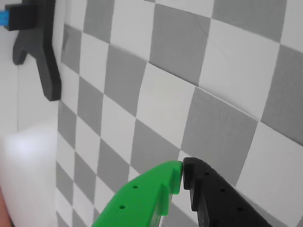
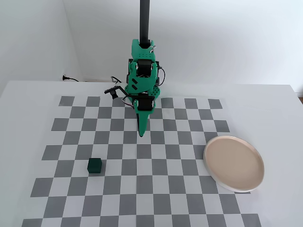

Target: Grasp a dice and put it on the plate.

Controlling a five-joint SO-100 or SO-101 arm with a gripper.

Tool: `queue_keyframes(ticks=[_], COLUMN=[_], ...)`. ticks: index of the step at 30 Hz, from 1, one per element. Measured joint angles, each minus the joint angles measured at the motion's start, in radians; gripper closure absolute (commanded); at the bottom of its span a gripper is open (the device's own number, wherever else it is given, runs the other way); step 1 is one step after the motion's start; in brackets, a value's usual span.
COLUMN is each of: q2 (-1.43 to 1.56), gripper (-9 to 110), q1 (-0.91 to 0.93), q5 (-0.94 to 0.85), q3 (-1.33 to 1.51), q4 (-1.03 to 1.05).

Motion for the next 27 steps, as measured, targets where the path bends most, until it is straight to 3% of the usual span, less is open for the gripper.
queue_keyframes(ticks=[14, 27], q2=[0.000, 0.000], gripper=[106, 106], q1=[0.077, 0.061], q5=[-0.535, -1.186], q3=[0.000, 0.000], q4=[-0.021, -0.057])
